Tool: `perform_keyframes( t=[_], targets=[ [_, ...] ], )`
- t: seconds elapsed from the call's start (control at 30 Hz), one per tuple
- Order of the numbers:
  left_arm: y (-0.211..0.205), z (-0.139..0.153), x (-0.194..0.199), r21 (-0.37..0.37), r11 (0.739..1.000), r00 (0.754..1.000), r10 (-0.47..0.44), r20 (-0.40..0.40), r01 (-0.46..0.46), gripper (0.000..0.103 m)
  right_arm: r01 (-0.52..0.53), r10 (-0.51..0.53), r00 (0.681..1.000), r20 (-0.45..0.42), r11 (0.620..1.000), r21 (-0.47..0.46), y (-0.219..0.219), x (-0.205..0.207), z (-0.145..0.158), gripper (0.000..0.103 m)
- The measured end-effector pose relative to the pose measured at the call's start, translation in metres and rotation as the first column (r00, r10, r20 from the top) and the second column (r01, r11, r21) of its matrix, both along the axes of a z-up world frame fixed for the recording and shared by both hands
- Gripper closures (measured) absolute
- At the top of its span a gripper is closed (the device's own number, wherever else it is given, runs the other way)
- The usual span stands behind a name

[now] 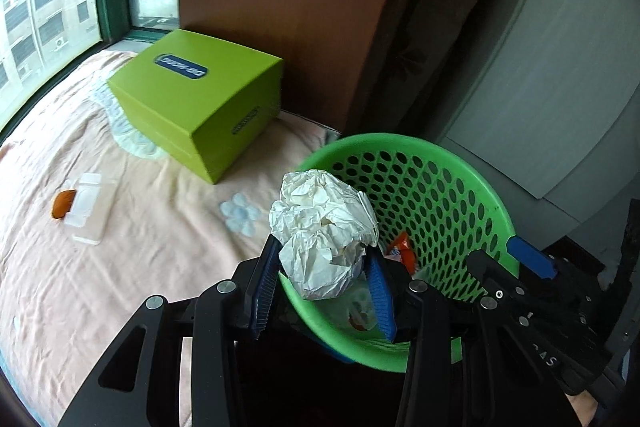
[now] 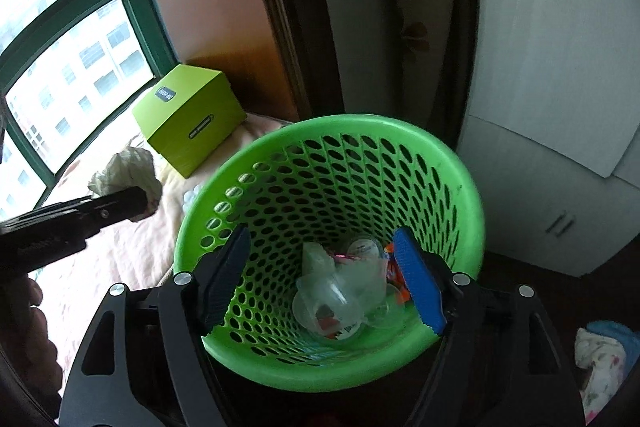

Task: Collect trash
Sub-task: 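Drop the paper ball into the green basket with the left tool, then move both tools back over the table, the left tool to the orange sponge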

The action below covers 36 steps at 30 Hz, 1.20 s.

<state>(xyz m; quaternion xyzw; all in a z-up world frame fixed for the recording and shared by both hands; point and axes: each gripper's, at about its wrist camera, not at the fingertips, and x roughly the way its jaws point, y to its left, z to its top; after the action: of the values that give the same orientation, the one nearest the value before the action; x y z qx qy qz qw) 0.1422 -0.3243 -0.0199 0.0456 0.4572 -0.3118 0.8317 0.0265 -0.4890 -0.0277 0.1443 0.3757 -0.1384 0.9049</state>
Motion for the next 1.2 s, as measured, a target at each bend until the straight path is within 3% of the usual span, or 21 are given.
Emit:
perform_keyframes(
  t=[0.43, 0.57, 0.63, 0.77, 1.2],
  targets=[
    [-0.028, -0.012, -0.005, 0.032, 0.998, 0.998, -0.053, -0.016, 0.054, 0.060, 0.028, -0.028, 0.999, 0.028, 1.000, -0.005, -0.008, -0.012, 0.009, 0.027],
    [-0.030, -0.016, -0.008, 0.033, 0.998, 0.998, -0.061, -0.027, 0.062, 0.053, 0.037, -0.037, 0.999, 0.029, 0.999, -0.003, -0.009, -0.014, 0.010, 0.027],
    [-0.030, -0.016, -0.008, 0.029, 0.997, 0.998, -0.064, -0.027, 0.065, 0.045, 0.038, -0.038, 0.999, 0.030, 0.999, -0.003, -0.008, -0.015, 0.011, 0.027],
    [-0.029, -0.016, -0.008, 0.019, 0.998, 0.997, -0.066, -0.031, 0.067, 0.043, 0.037, -0.037, 0.999, 0.029, 0.999, -0.009, -0.006, -0.016, 0.012, 0.026],
    [0.022, -0.004, -0.003, 0.013, 1.000, 1.000, 0.022, -0.015, -0.022, 0.040, -0.003, 0.004, 0.999, 0.033, 1.000, -0.015, 0.013, -0.010, 0.016, 0.026]
  ],
)
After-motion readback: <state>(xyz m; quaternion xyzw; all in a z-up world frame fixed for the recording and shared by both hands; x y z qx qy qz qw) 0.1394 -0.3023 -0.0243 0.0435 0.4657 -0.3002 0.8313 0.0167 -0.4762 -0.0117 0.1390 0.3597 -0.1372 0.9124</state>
